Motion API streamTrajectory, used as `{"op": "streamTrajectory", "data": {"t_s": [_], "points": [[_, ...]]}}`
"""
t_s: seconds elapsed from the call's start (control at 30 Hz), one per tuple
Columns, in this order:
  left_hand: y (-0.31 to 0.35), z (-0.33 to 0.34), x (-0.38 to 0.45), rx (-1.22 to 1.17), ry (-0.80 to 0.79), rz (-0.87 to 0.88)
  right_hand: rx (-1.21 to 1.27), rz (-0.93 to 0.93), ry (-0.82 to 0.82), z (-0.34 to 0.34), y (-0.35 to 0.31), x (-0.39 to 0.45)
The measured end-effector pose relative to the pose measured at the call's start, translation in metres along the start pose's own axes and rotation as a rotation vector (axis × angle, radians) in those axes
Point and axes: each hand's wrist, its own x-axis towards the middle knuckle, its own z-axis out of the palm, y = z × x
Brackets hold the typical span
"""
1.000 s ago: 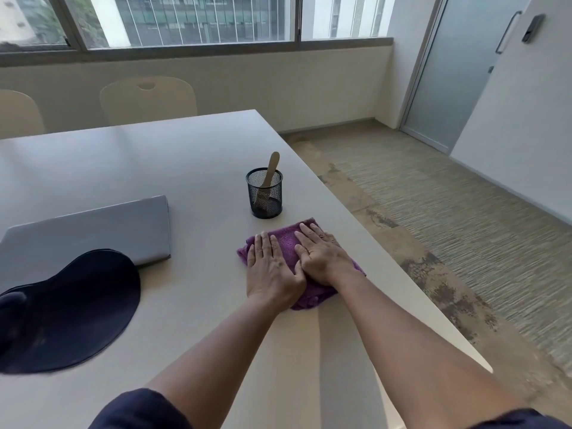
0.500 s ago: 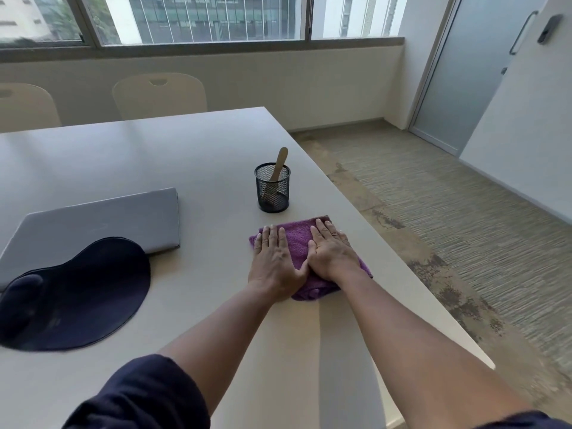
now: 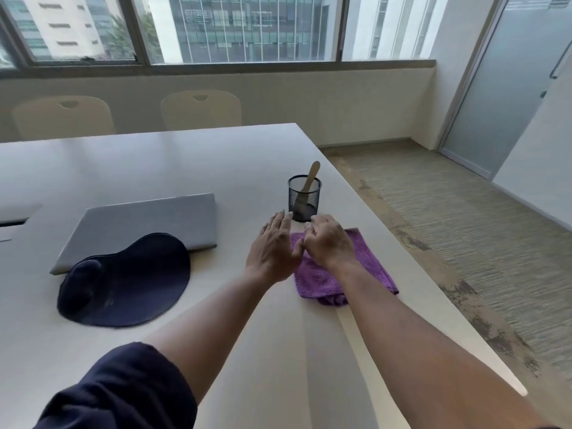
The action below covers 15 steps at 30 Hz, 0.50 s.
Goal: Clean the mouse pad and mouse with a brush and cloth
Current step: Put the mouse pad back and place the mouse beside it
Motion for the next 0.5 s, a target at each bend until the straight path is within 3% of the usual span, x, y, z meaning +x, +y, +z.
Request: {"op": "streamTrajectory", "data": {"t_s": [0.27, 0.5], "points": [[-0.066, -0.056, -0.032, 0.013, 0.116, -0.226, 0.23, 0.016, -0.03, 0.037, -0.078, -0.009], [-0.141, -0.107, -0.073, -0.091, 0.326, -0.518, 0.345, 0.043, -0.147, 0.076, -0.14, -0.026]]}}
